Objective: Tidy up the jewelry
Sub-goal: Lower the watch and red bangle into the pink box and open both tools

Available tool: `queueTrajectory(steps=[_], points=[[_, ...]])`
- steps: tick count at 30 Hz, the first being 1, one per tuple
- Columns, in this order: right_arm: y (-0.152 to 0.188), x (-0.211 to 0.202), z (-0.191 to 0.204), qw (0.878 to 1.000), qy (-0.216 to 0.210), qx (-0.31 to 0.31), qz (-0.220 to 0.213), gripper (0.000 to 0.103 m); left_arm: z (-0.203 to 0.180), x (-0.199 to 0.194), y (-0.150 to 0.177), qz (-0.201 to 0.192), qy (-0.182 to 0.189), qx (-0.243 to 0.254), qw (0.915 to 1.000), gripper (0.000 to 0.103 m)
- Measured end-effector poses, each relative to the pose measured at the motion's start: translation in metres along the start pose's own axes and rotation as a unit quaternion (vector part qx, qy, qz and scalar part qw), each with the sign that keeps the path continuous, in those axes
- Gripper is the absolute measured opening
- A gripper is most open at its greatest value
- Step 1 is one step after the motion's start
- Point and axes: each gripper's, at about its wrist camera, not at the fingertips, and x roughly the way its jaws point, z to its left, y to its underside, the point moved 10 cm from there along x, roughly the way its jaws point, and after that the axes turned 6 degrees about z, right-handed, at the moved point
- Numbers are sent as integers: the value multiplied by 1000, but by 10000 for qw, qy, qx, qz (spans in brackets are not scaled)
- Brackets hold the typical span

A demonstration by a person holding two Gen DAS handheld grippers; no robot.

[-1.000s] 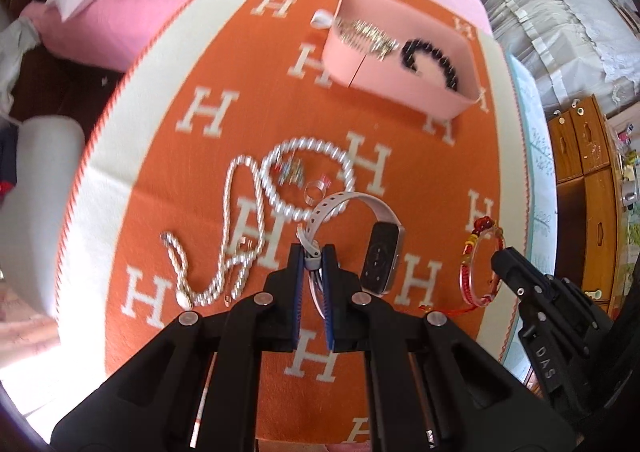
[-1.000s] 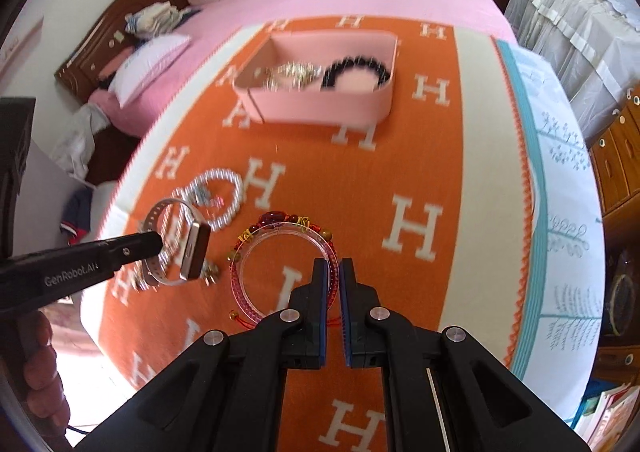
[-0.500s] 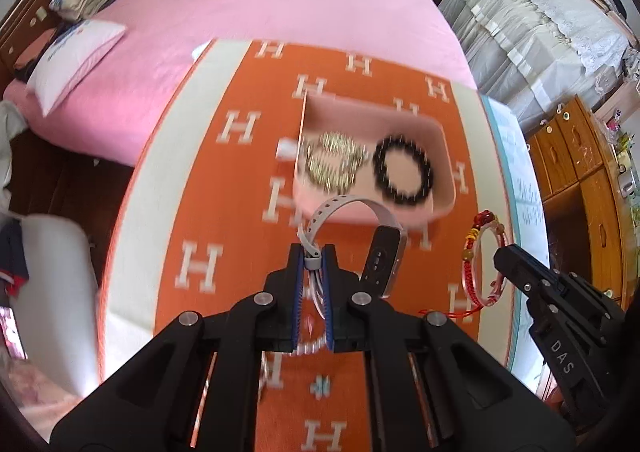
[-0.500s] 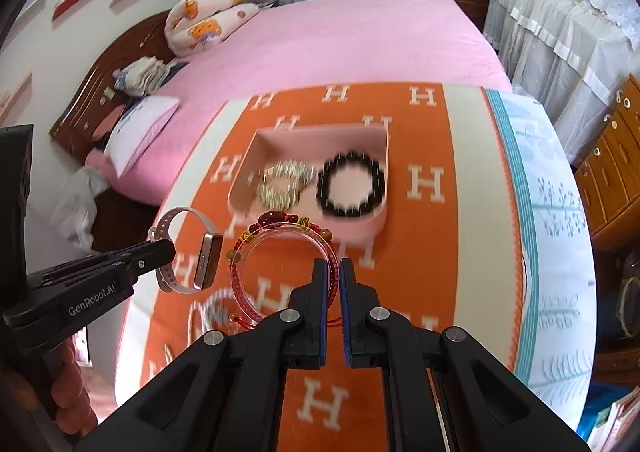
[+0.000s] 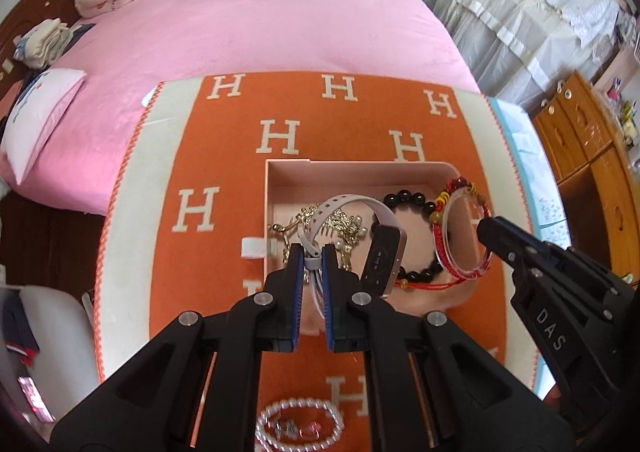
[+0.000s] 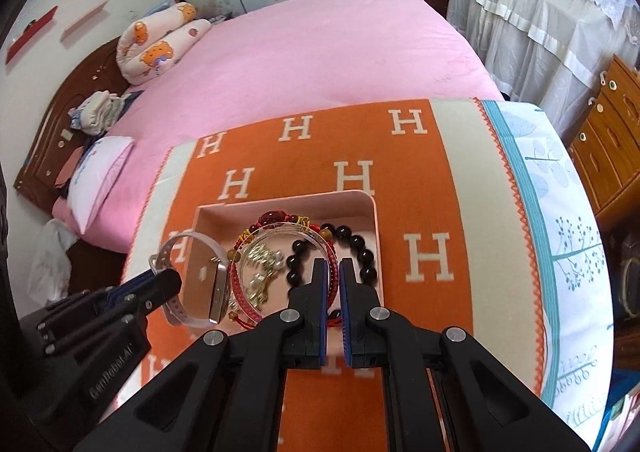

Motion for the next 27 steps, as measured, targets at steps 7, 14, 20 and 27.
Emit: queueTrajectory(steps=[7, 14, 20, 27], points=[[-2, 39, -7, 9996, 175, 59, 213, 5, -7, 39, -3, 160, -38, 286, 9995, 7], [1, 51, -18, 9992, 226, 148, 304, 9, -19, 45, 0, 289, 128, 441, 9985, 30], [2, 37, -20, 9996, 203, 111, 187, 9, -15, 22, -2, 48, 57, 342, 9994, 48], [21, 13, -21, 9996, 191, 16, 184, 12, 1, -6, 9, -92, 22, 40, 9999, 48]])
